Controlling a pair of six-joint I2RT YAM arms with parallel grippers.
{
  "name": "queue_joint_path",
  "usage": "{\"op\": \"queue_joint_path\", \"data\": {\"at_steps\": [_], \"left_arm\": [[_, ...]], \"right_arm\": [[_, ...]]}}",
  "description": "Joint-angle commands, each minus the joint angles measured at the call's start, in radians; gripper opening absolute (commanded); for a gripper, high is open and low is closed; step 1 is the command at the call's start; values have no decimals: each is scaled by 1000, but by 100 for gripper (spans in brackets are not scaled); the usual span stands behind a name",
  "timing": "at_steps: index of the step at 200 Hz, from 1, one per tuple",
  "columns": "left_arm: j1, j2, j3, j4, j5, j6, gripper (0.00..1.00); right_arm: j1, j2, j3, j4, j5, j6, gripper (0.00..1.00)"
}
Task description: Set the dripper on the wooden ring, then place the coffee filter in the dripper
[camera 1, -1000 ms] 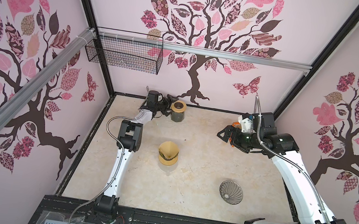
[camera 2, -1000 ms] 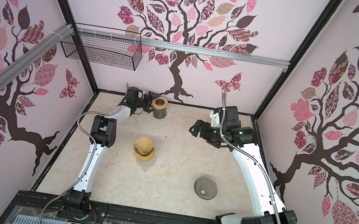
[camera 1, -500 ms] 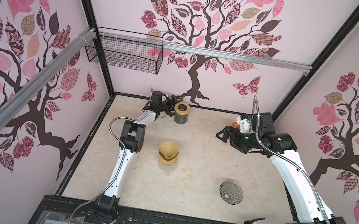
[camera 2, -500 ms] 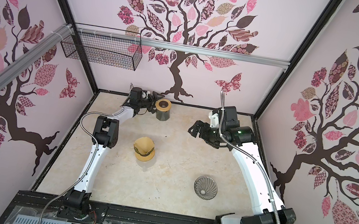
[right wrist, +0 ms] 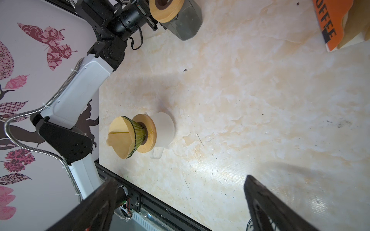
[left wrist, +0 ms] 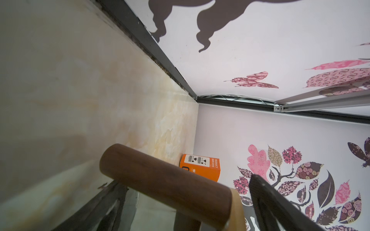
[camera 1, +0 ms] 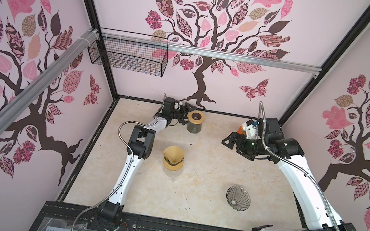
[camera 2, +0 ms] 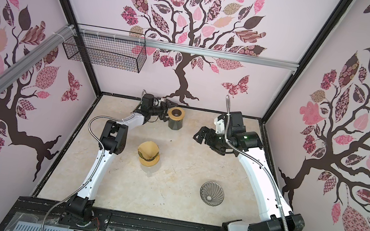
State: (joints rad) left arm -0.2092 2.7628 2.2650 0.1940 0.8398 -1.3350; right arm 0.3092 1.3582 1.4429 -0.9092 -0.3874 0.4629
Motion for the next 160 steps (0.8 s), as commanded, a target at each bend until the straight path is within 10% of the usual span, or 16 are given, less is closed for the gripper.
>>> {"op": "queue_joint_path", "data": {"at_steps": [1,160], "left_arm": [[-20,-81,-54,54,49,-1,98],[-159,-203,-279,146,178,-8,98]], "right_arm": [[1,-55,-18,3,-11,-22,100],[0,-155,-120,24,16,16,100]]}}
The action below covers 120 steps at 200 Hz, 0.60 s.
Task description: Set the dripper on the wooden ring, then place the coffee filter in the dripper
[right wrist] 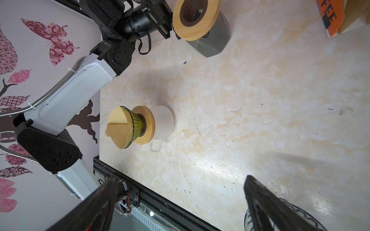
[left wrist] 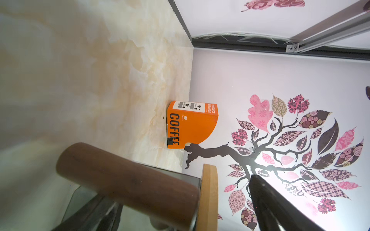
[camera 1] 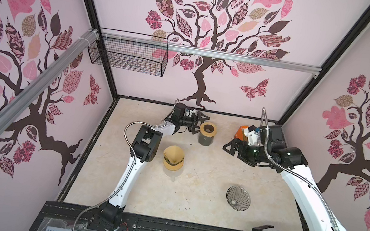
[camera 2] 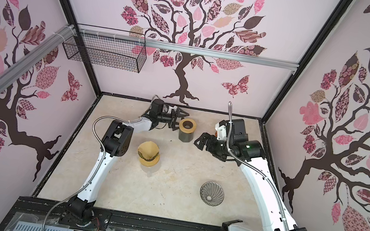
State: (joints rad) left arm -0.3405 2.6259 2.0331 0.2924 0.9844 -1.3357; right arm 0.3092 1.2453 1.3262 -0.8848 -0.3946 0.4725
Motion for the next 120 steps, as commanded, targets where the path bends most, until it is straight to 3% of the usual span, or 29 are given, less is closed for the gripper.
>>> {"op": "queue_joint_path", "data": {"at_steps": [1,64,120], "left_arm": [[-28,-67,-49,49,34,-8,98],[-73,-97,-85,90,46,-38,98],[-39,-167,-167,85,0,-46,98]], "right_arm": [[0,-43,-5,-1,24,6,100],[0,-75,-33,-14,73,20,100],[-1,-96,-42,-21,128,23,100]]}}
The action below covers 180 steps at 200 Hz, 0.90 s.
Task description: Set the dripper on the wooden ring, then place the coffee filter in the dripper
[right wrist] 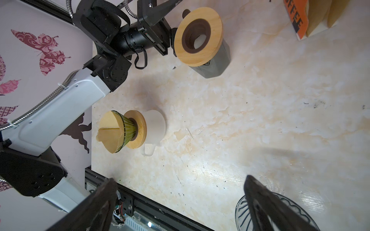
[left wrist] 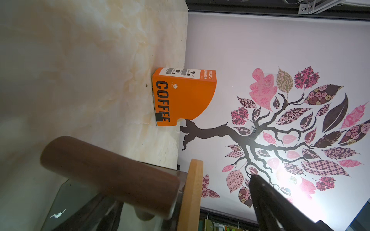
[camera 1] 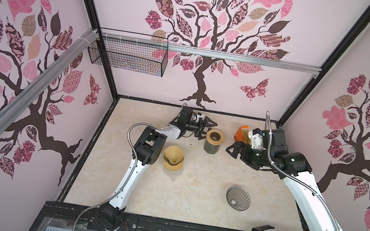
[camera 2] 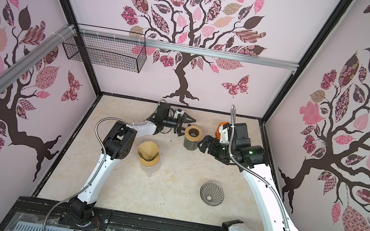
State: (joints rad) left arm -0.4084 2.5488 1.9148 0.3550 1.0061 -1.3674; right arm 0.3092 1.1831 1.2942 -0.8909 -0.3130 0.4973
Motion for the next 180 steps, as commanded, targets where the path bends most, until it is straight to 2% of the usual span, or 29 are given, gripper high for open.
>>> {"op": "queue_joint_path", "data": {"at_steps": [1,38,88,119,151,180], "left_arm": [[32,-93,-51,23,-22,-15,98],[96,-206,-149,-15,-37,18,98],[182,-448,-352,-119,-43,121,98],[187,-630,-436,-353,-78,307,98],[179,-798,-481,-602,-155,494,98],[134,-913,-441,-867,-273,701,98]], "right_arm": [[-1,-35,-10,-16,48,-2,100],[-2,-43,-5,-42,103,-1,100],[-41,-60,-14,-120,208,14,100],[-48,-78,-53,-201,289,36,100],[-47,-128,-134,-222,268,57,100],[-48,-184,-203,-241,260,97,100]]}}
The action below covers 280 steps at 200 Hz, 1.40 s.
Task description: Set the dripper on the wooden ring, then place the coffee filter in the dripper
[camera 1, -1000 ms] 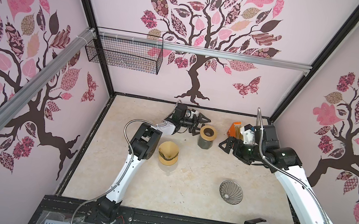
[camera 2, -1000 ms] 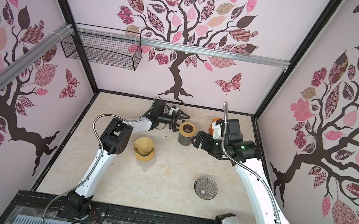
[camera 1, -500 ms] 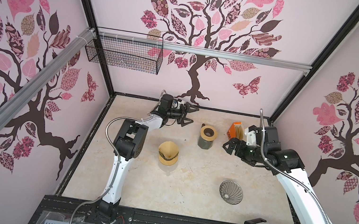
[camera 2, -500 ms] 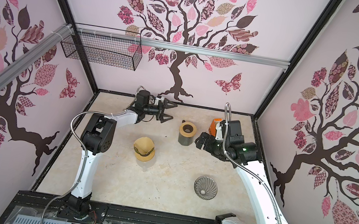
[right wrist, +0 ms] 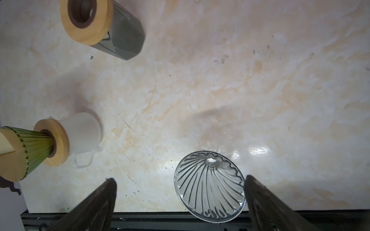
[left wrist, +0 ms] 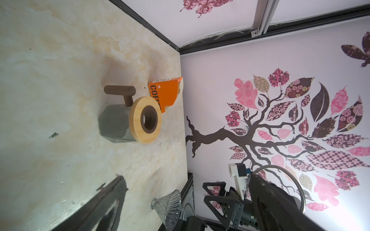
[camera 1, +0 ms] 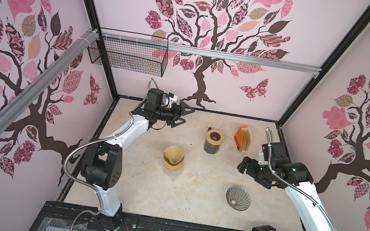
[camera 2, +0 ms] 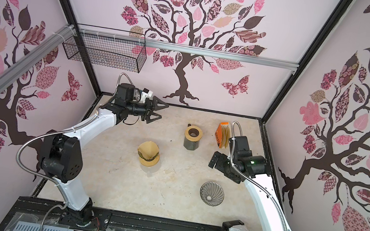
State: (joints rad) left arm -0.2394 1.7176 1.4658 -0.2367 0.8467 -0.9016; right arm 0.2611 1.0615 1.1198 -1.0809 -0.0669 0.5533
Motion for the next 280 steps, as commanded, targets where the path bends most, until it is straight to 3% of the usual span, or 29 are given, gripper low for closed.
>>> {"op": "queue_joint_path", "data": {"at_steps": [1,40,70,118,180,221,255,280], "left_arm": [[-37,-85,9,-282,-117,243,98],[-112,-220,-13,-368,-220,349,98],[-163,-310,-87,-321,-302,320,98],[-266,-314,-114,-289,-295,292,98],[-268,-264,-69,-312,-262,326,98],[-267,-253,-71,-314,-253,323,98],[-268,-252,-73,-313,-253,316,98],[-266,-253,-76,-311,-257,311,98]], "right_arm": [[0,-65,-31,-52,14,42,100],[0,-100,-69,-71,42,72,100],[0,-110,-97,-86,41,98,100],[-2,-160,-179,-89,80,171,97],[-1,-221,-325,-92,56,267,82],[-2,-254,-356,-75,58,284,78],[-2,-239,-380,-47,20,288,62],[-2,-232,-393,-33,14,286,59]]}}
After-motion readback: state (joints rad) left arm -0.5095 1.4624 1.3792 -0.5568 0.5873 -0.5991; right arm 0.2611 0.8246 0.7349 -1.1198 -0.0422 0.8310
